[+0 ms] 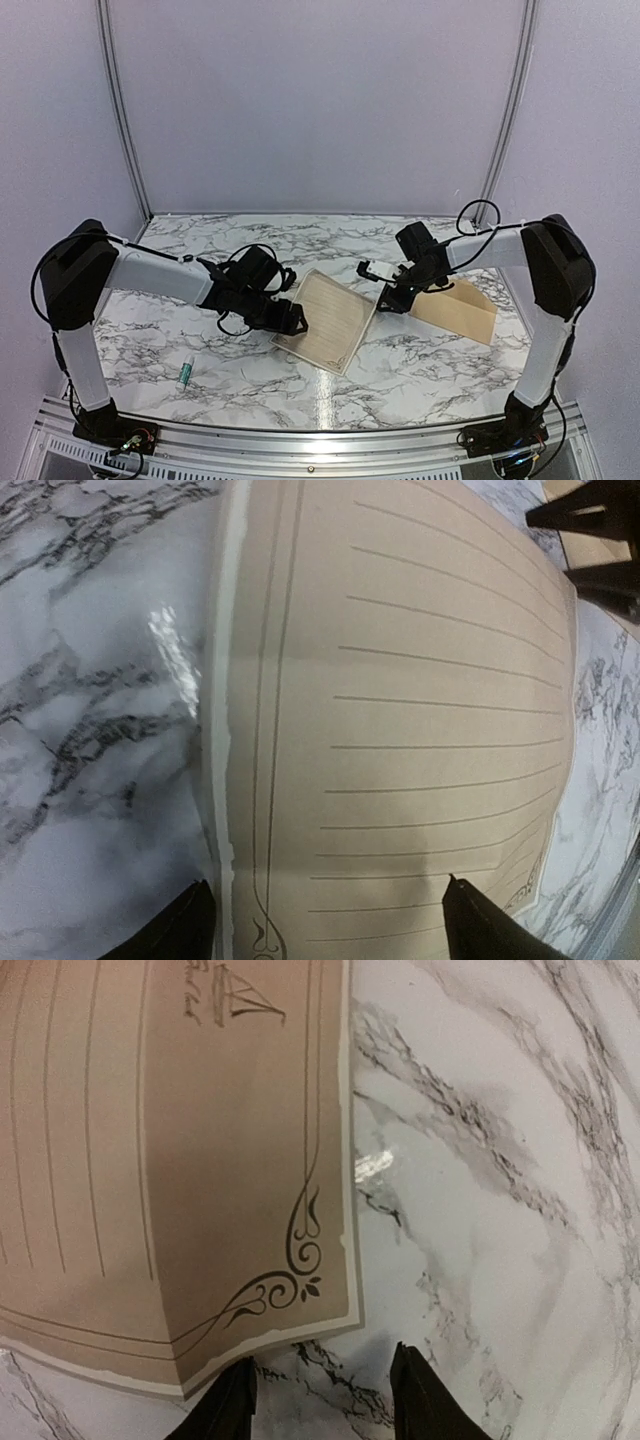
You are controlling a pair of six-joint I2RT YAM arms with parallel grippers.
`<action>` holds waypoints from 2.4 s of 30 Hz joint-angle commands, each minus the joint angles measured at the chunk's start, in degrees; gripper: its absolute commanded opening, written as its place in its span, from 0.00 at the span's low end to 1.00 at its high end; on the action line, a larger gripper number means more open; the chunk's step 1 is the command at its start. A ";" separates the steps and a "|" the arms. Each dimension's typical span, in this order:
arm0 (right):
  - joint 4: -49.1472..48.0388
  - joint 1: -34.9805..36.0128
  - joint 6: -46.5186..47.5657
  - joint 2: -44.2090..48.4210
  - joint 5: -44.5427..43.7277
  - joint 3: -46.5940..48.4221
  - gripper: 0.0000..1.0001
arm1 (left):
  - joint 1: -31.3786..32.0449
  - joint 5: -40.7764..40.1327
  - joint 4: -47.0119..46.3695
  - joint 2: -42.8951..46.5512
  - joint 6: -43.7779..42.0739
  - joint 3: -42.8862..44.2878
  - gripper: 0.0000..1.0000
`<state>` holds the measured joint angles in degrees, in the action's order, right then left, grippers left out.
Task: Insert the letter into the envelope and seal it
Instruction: Pick up the letter from the center of the board.
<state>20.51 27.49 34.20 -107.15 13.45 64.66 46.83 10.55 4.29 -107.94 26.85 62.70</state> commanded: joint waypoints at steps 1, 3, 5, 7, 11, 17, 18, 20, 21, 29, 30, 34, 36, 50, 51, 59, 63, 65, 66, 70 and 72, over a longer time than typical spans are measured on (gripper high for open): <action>-0.64 1.30 -1.04 -2.76 -0.45 4.02 0.42 | 5.14 2.02 3.46 2.48 3.23 -4.19 0.80; -0.09 1.97 -0.94 -3.70 -0.65 4.70 0.42 | 7.54 1.90 3.48 4.36 5.18 -5.79 0.79; -0.01 2.64 -0.89 -3.91 -1.00 4.58 0.42 | 9.79 1.19 3.44 6.44 7.74 -7.63 0.78; -0.12 3.09 -0.96 -3.79 -1.48 4.02 0.42 | 11.82 0.64 3.57 9.17 10.10 -9.13 0.77; 1.10 3.32 -1.21 -2.30 -2.64 3.53 0.43 | 13.80 -2.29 6.01 15.31 12.07 -10.71 0.77; 2.33 3.24 -1.89 6.65 -3.48 1.74 0.45 | 11.90 -11.60 11.69 23.41 9.82 -9.79 0.79; 2.81 3.25 -2.05 8.81 -2.12 1.69 0.46 | 11.43 -13.47 11.70 24.39 9.23 -9.74 0.83; 5.47 3.28 -1.65 12.08 1.67 2.77 0.48 | 11.27 -19.02 11.46 26.58 6.41 -9.59 0.90; 7.16 3.34 -1.87 13.24 3.63 3.75 0.50 | 11.19 -22.75 11.24 27.63 3.97 -9.40 0.96; 6.77 4.03 -6.41 17.15 30.28 2.09 0.43 | -0.73 -24.16 -9.30 32.14 6.46 -15.16 0.99; 4.70 4.92 -7.75 16.41 29.81 1.27 0.39 | -2.77 -21.81 -10.73 31.03 7.69 -15.68 0.95; 4.29 8.44 -7.60 11.03 25.09 2.70 0.11 | -6.29 -15.72 -9.62 24.27 9.85 -13.41 0.73; 1.67 8.63 -9.11 9.86 24.70 1.73 0.00 | -6.31 -15.32 -10.47 22.21 12.37 -14.34 0.68; -4.09 13.19 -9.29 2.00 21.78 1.33 0.00 | -3.58 0.31 -20.11 10.21 20.44 -14.17 0.60; -3.96 13.77 -9.19 1.44 21.31 1.48 0.00 | -3.28 0.35 -20.11 9.71 20.59 -13.84 0.60; -3.61 14.67 -9.32 -2.31 19.17 1.73 0.00 | -2.09 -0.33 -20.85 6.64 21.64 -12.63 0.61; -2.70 14.64 -9.28 -4.33 17.13 2.33 0.00 | -2.13 0.31 -21.16 4.63 21.32 -11.54 0.60; -2.20 14.64 -9.03 -5.06 16.80 2.47 0.00 | -2.11 0.61 -21.25 3.68 20.98 -10.72 0.60; -2.01 14.63 -8.84 -5.33 16.81 2.48 0.00 | -2.09 0.73 -21.32 3.17 20.84 -10.27 0.60; -1.55 14.68 -8.35 -5.76 16.87 2.39 0.00 | -2.25 0.91 -21.67 1.39 20.65 -8.46 0.60; -1.44 14.67 -8.01 -5.79 16.72 2.30 0.00 | -2.35 1.54 -21.93 0.52 20.26 -7.25 0.59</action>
<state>17.61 42.06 25.28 -111.70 31.59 65.49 44.58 10.63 -15.64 -105.58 48.01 52.49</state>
